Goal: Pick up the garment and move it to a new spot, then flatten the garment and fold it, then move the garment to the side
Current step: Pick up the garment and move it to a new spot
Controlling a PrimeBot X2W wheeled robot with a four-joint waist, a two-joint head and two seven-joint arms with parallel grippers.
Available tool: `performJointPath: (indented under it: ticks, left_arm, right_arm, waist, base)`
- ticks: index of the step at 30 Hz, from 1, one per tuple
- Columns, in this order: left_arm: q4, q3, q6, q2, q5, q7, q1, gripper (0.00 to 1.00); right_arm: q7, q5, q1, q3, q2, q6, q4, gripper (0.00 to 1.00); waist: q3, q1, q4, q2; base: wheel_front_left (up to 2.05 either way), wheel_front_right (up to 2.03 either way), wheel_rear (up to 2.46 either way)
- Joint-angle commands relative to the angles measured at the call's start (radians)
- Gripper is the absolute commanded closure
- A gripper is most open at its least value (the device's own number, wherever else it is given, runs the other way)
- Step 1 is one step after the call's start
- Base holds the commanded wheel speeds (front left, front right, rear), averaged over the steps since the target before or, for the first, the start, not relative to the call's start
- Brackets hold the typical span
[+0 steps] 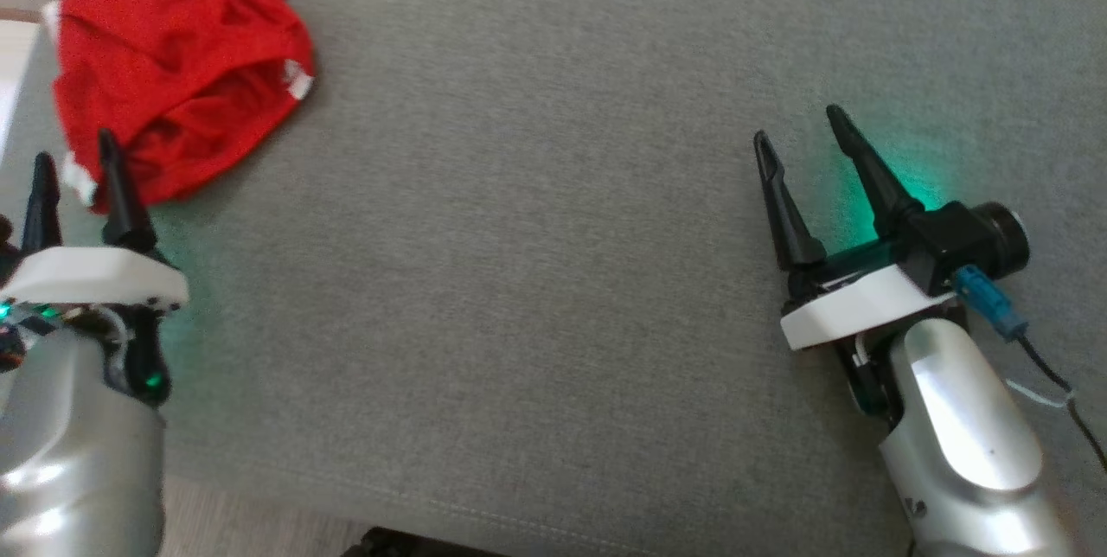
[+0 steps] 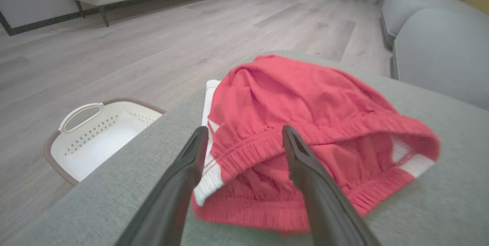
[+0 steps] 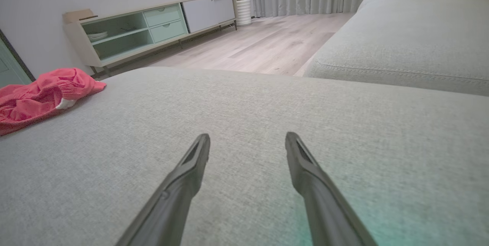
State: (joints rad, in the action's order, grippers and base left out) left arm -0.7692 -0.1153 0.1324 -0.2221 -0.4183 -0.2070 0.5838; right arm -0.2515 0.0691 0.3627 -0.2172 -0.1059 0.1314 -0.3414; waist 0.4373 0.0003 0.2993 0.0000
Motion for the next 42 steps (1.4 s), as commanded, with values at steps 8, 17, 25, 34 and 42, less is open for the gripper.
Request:
performJointPath:
  ticks: [8,17,25,34,42]
  left_arm:
    - [-0.22,0.003,-0.002,-0.125,-0.084,0.038,0.112,0.0]
    - [-0.216,0.102,-0.002,-0.193,-0.086,-0.046,0.175,1.0]
    - [0.163,0.233,-0.002,-0.252,-0.001,-0.054,0.279,1.0]
    - [0.397,0.405,-0.002,-0.13,-0.012,-0.049,0.306,1.0]
    - [0.481,0.579,-0.002,0.031,-0.058,-0.024,0.207,1.0]
  right_arm:
    - [0.033,-0.008,-0.002,-0.002,-0.028,-0.001,0.089,0.0]
    - [0.025,0.001,-0.01,0.019,-0.01,-0.001,0.079,0.0]
    - [-0.006,0.051,-0.019,0.028,0.042,-0.001,-0.01,0.0]
    - [-0.01,0.135,-0.04,0.018,0.055,-0.001,-0.025,0.0]
    - [-0.01,0.185,-0.075,0.007,0.055,-0.001,-0.016,0.0]
  waist:
    - [0.072,-0.0003,-0.063,0.0]
    - [0.044,-0.0003,-0.075,0.0]
    - [-0.09,-0.0003,-0.136,0.0]
    - [-0.197,-0.0003,-0.271,0.0]
    - [-0.241,-0.0003,-0.378,0.0]
  base:
    - [0.0,0.0,0.0]
    - [0.0,0.0,0.0]
    - [0.0,0.0,0.0]
    - [0.0,0.0,0.0]
    - [0.0,0.0,0.0]
